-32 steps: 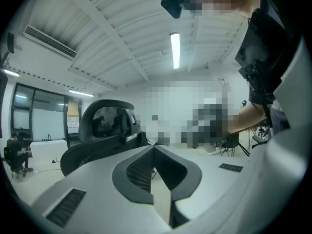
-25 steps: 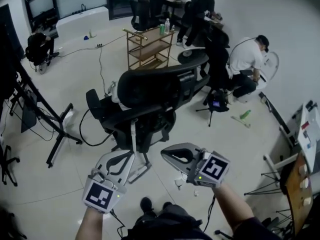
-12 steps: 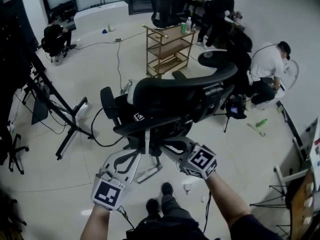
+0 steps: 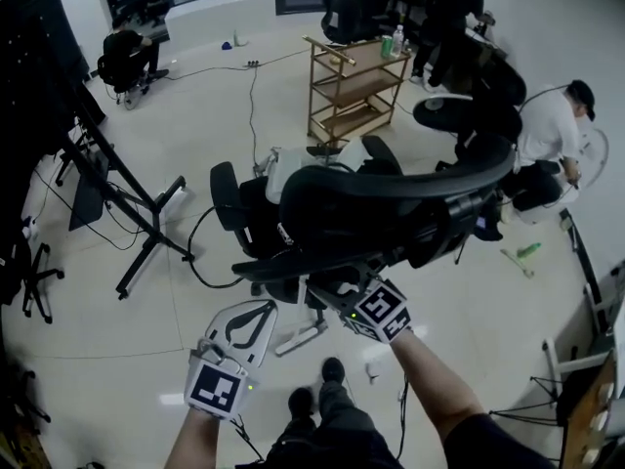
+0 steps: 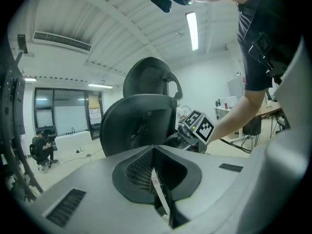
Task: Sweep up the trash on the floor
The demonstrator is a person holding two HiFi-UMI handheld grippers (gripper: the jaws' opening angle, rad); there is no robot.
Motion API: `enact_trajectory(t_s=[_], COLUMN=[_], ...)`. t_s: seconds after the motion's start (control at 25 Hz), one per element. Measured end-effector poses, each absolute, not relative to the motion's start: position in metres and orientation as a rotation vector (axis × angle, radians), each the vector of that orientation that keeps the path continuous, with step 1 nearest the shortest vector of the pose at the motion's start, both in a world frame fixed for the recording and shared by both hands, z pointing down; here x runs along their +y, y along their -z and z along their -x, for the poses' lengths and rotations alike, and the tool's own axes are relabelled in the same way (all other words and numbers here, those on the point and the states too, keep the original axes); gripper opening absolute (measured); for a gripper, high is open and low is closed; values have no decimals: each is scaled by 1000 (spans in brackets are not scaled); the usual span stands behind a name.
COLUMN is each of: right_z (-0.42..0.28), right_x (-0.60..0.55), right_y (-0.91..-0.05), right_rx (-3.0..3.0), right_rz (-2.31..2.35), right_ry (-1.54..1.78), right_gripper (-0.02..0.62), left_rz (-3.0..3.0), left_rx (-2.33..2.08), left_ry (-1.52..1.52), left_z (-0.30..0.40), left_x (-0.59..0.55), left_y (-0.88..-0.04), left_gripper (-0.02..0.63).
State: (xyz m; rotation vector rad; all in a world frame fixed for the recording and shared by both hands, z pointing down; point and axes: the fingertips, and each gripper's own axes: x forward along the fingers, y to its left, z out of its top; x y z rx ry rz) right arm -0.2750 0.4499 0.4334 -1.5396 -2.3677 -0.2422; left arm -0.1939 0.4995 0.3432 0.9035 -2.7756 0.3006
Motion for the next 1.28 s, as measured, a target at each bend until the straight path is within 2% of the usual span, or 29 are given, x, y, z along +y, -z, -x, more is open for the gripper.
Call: enact_trajectory(t_s=[0.32, 0.52, 0.64, 0.72, 1.28], right_z=[291, 297, 297, 297, 222], right_x=[465, 480, 484, 486, 487], right_y=[-467, -479, -482, -483, -453], right_rx=[-2372, -2347, -2352, -2361, -2255], right_rz=[1447, 1449, 1452, 1445, 1623], right_ry=[189, 160, 184, 198, 227], right_gripper=[257, 255, 201, 128, 117], left_rz=[-860, -846, -841, -834, -907], left_rx=[-2740, -2730, -2723, -2719, -2711], left_ry=[-259, -253, -260, -259, -282], left_z=[189, 190, 189, 189, 178], left_x=[517, 526, 530, 533, 530], left_y=[-370, -369, -369, -370, -372], left_gripper=[0, 0, 0, 0, 0])
